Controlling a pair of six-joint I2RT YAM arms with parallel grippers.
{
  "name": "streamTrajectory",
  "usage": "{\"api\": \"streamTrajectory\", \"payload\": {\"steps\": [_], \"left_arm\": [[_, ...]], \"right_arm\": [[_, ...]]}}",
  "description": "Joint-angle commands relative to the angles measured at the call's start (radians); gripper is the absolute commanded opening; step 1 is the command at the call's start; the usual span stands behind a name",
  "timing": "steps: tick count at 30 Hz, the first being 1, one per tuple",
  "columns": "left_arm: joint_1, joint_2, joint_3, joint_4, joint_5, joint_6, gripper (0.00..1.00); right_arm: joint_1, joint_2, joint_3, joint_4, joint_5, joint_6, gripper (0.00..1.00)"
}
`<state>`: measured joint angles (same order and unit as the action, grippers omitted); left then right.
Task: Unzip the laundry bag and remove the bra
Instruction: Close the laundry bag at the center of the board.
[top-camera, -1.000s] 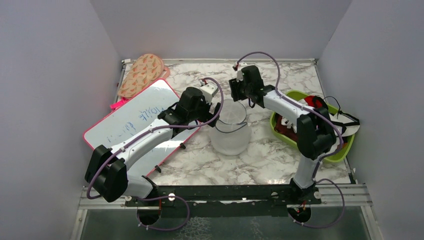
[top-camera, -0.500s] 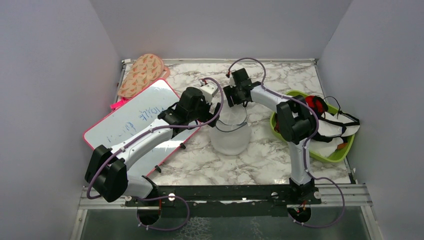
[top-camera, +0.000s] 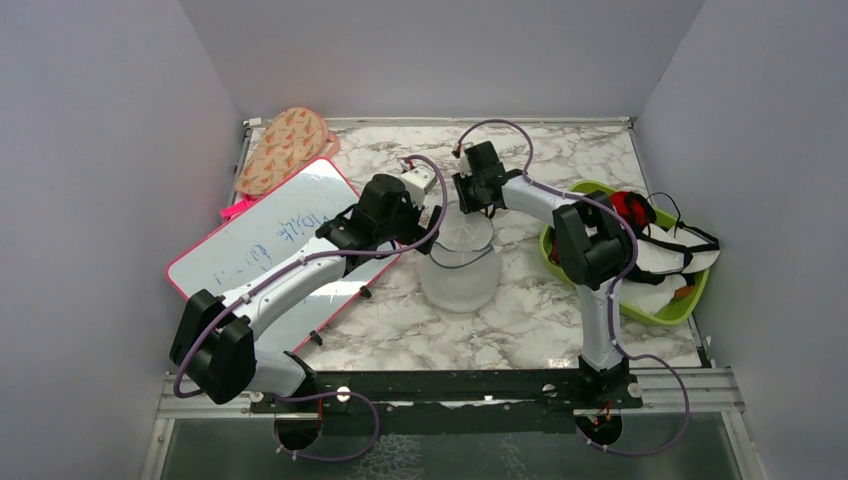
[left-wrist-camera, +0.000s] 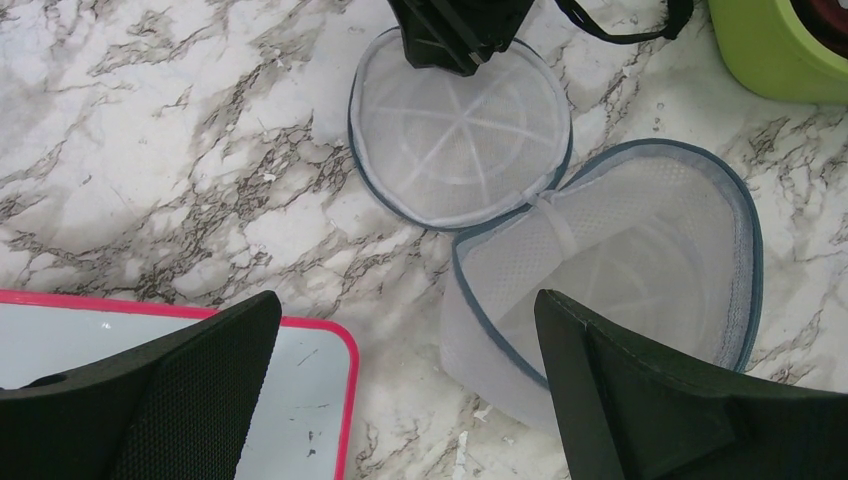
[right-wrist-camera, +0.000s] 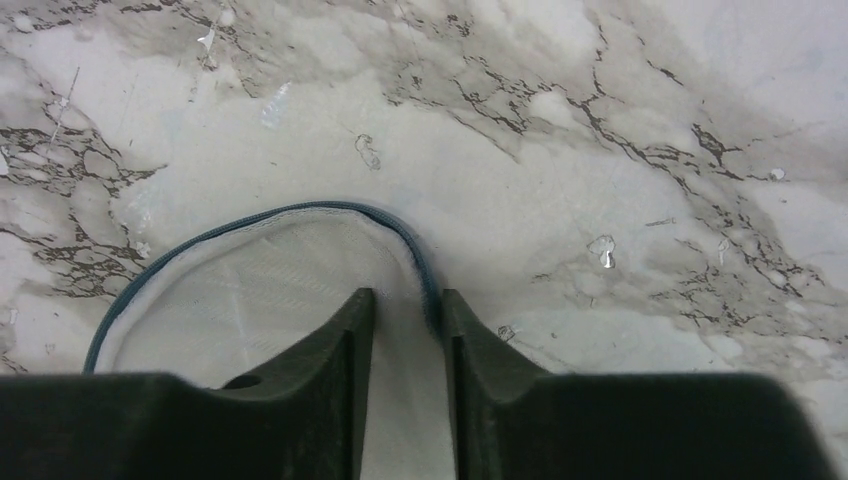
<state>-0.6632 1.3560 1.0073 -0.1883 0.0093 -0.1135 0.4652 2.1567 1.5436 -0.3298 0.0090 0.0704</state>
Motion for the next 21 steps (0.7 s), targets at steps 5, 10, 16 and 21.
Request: {"api": "streamTrajectory", "payload": {"steps": [5,10,16,21], "left_arm": [[-0.001,0.017,0.005,0.010,0.026,-0.003,0.93],[-0.001,0.017,0.001,0.011,0.019,-0.003,0.93],[-0.001,0.018,0.004,0.010,0.024,-0.004,0.93],[0.001,0.015,0.004,0.012,0.035,-0.004,0.95]], "right_arm": [[-0.003,-0.014,0.000,-0.112,0.036,-0.052,0.02],[-0.004,-0.115,-0.004,-0.116,0.007,-0.062,0.01],[-0.003,-0.295,-0.107,-0.083,-0.041,-0.050,0.01],[-0.002,-0.459,-0.228,0.000,-0.073,-0.033,0.01]]}}
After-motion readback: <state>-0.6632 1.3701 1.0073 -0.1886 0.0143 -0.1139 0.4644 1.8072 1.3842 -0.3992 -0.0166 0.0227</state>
